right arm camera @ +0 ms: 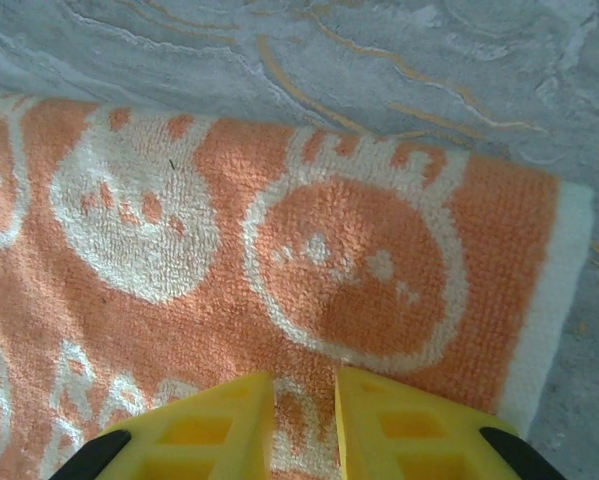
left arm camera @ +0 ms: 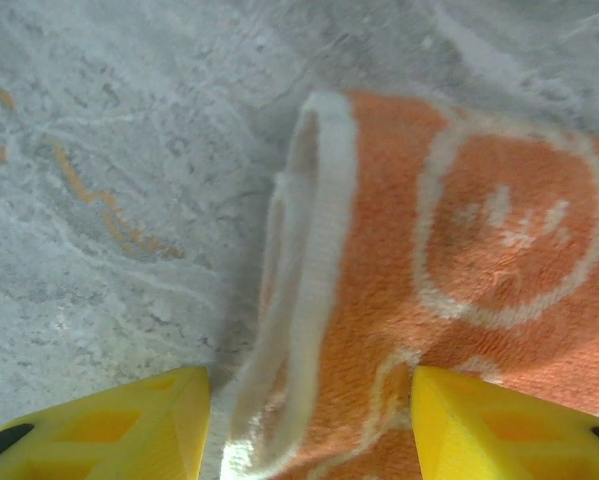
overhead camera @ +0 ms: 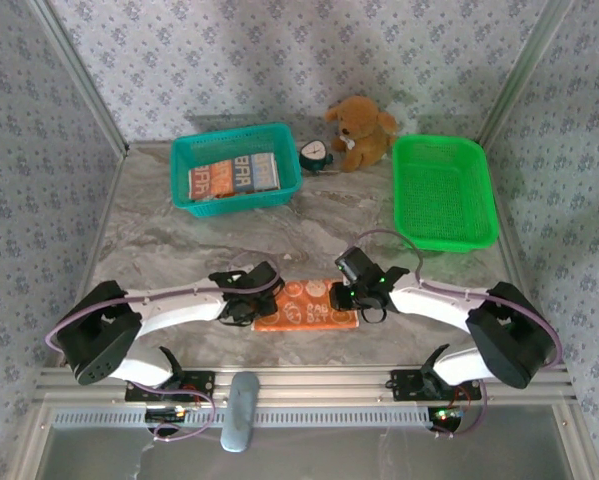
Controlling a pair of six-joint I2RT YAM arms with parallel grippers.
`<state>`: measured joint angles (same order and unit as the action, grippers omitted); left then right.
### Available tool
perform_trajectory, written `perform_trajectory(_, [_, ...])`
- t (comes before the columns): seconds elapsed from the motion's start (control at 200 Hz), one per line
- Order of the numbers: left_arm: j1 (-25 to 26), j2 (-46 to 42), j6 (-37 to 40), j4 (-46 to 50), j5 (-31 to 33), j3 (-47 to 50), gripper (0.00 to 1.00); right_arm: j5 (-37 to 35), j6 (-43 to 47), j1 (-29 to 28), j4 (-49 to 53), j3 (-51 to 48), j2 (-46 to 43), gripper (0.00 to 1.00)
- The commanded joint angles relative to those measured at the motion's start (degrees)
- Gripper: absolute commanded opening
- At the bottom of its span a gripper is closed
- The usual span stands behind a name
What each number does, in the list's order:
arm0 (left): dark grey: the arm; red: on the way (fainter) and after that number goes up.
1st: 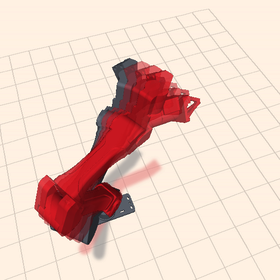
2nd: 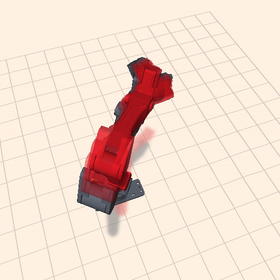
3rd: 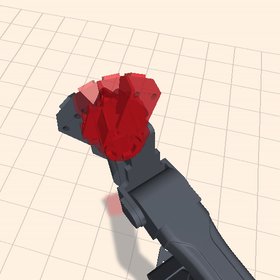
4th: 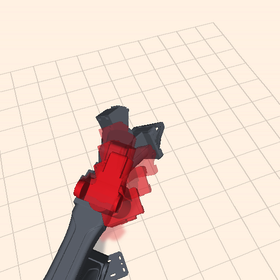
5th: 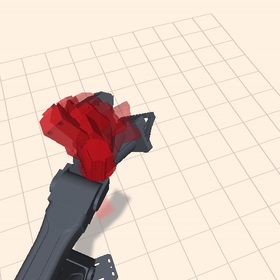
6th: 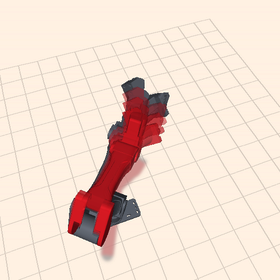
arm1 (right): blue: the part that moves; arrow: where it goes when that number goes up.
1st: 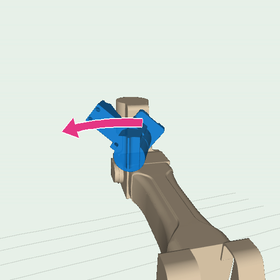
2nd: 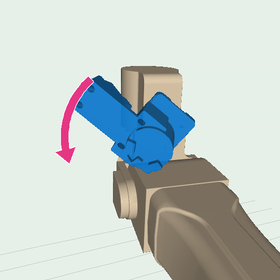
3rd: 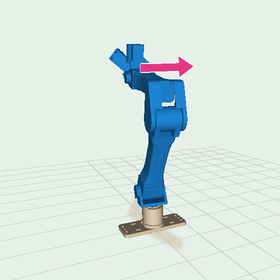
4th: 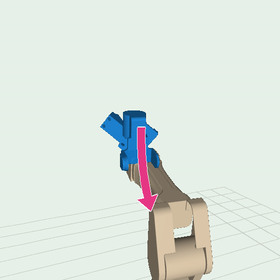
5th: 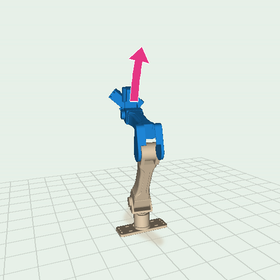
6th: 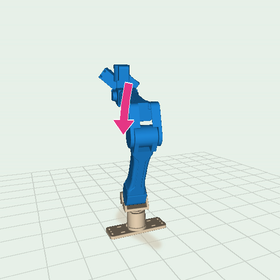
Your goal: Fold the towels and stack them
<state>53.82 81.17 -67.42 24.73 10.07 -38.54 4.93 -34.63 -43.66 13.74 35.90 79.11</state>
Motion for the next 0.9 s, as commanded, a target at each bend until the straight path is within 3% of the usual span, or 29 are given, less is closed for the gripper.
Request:
perform_trajectory(0.0, [0.58,0.75,-1.03,-0.51,1.13,1.23,0.54,0.52,1.25,-0.4,-0.72,1.15,0.77,0.25])
perform_trajectory(0.245, [0.67,1.11,1.05,-7.14,-0.93,4.32,0.51,0.34,1.33,-0.29,-0.89,1.06,1.22,0.24])
perform_trajectory(0.5, [2.38,10.02,0.88,-9.63,-1.8,2.96,0.42,0.27,1.13,-0.22,-0.48,1.23,1.39,0.24])
perform_trajectory(0.825, [2.3,9.42,0.74,-4.79,2.18,3.19,0.02,-0.09,1.15,-0.26,1.1,2.58,0.78,0.24])
perform_trajectory(0.894, [2.25,8.45,1.74,-1.44,3.34,1.73,0.0,-0.18,1.49,-0.22,1.88,3.54,0.78,0.27])
